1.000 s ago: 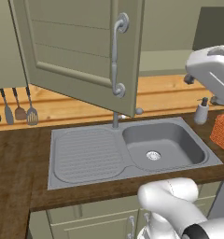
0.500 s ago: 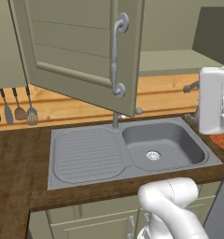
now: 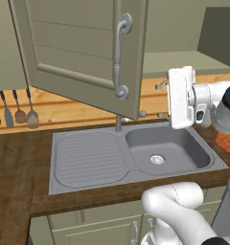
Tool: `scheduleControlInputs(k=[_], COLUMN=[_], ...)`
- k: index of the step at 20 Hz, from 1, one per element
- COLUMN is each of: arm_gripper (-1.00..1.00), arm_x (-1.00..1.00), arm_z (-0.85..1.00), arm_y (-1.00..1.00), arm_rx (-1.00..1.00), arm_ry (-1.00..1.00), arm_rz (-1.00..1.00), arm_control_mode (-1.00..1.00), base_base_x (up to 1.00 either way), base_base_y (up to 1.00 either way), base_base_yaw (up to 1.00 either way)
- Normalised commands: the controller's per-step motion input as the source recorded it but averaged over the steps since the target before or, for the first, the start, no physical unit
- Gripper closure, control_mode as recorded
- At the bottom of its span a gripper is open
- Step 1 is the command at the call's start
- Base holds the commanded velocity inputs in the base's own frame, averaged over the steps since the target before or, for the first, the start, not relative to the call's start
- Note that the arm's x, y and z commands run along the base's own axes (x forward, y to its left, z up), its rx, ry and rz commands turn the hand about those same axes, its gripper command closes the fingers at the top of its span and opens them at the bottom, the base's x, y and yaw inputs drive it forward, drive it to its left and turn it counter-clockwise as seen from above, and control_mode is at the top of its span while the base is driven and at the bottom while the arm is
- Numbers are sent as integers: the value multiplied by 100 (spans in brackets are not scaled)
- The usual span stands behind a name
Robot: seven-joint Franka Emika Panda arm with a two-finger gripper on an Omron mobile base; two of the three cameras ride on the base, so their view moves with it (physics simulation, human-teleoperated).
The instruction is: Open the cabinet, pick up the bread from the cabinet and place it in the basket. Then move the basket to the dining counter.
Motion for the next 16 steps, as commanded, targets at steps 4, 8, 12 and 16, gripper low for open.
scheduleControlInputs(k=[4, 8, 12, 16], arm_gripper=[-100, -100, -100, -100], arm_x=[24, 4, 0, -3], arm_z=[0, 0, 1, 4], arm_y=[81, 90, 94, 95], arm_rx=[-3, 0, 0, 0], arm_ry=[10, 5, 8, 10], arm_rz=[21, 22, 22, 26], arm_control_mode=[-100, -100, -100, -100], base_base_x=[0, 0, 0, 0], base_base_y=[0, 0, 0, 0], base_base_yaw=[0, 0, 0, 0])
